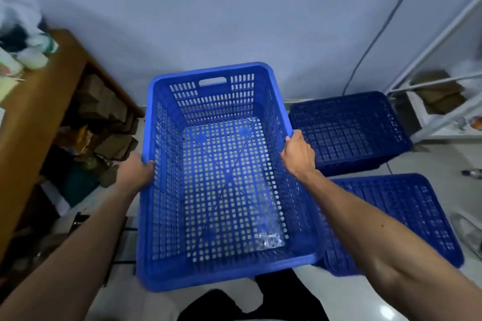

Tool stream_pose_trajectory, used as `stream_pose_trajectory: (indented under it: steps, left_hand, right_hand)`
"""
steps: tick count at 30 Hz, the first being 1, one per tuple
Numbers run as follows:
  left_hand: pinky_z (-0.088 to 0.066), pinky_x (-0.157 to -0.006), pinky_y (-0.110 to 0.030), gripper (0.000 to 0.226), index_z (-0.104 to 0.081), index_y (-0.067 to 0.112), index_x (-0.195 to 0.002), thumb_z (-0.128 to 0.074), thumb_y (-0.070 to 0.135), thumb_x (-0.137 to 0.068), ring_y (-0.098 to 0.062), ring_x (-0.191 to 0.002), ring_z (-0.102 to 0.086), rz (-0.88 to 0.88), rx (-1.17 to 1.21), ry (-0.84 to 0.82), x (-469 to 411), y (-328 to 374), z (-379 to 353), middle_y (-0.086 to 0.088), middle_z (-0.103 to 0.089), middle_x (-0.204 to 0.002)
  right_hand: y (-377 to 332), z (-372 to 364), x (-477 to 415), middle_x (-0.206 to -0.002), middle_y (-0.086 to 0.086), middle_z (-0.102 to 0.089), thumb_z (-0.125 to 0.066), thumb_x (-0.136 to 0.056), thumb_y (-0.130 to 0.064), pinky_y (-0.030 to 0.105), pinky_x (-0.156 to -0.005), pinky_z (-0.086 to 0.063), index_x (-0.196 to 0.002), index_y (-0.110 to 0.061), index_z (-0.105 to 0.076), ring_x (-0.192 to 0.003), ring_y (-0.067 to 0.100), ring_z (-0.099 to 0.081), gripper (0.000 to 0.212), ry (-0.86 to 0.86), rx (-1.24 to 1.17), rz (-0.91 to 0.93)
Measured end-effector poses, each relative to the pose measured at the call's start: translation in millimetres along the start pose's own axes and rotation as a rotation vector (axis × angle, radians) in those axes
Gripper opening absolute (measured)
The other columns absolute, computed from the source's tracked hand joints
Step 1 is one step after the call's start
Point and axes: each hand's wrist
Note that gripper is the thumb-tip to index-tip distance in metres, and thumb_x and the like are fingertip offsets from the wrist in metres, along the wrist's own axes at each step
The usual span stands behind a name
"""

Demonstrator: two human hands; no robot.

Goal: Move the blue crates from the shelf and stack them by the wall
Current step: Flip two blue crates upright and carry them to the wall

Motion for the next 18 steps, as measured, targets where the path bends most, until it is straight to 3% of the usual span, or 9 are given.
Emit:
stream_pose_trajectory:
  steps: [6, 12, 18]
  left_hand:
    - [-0.048, -0.085, -0.044, 0.038, -0.051, -0.001, -0.119, -0.056, 0.029, -0.096, -0.042, -0.109, -0.058, 0.112, 0.095, -0.034, -56, 18, -12, -0.021, -0.060, -0.118]
    - [-0.047, -0.091, -0.045, 0.042, -0.054, -0.006, -0.120, -0.057, 0.028, -0.095, -0.045, -0.112, -0.057, 0.171, 0.154, -0.099, -132, 13, -36, -0.026, -0.061, -0.120]
    - [-0.056, -0.083, -0.044, 0.037, -0.063, 0.001, -0.107, -0.062, 0.032, -0.085, -0.038, -0.093, -0.067, 0.267, 0.201, -0.239, -215, 1, -85, -0.020, -0.069, -0.102]
  right_hand:
    - [-41, -10, -95, -0.114, 0.018, -0.060, -0.036, -0.102, -0.022, 0.040, -0.065, -0.036, -0.116, -0.004, -0.043, -0.086, 0.042, -0.062, 0.024, -0.059, 0.120, 0.096]
    - [-83, -52, -172, -0.118, 0.018, -0.057, -0.044, -0.099, -0.019, 0.039, -0.064, -0.037, -0.119, -0.005, -0.042, -0.086, 0.041, -0.063, 0.025, -0.109, 0.252, 0.119]
    - [-97, -119, -255, -0.120, 0.019, -0.056, -0.047, -0.097, -0.018, 0.039, -0.064, -0.041, -0.124, -0.006, -0.041, -0.093, 0.041, -0.063, 0.030, -0.195, 0.363, 0.074]
Point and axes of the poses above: each hand's wrist, its own x-axis away from the middle knuckle, its own z-axis out of the back of the hand, y = z × x
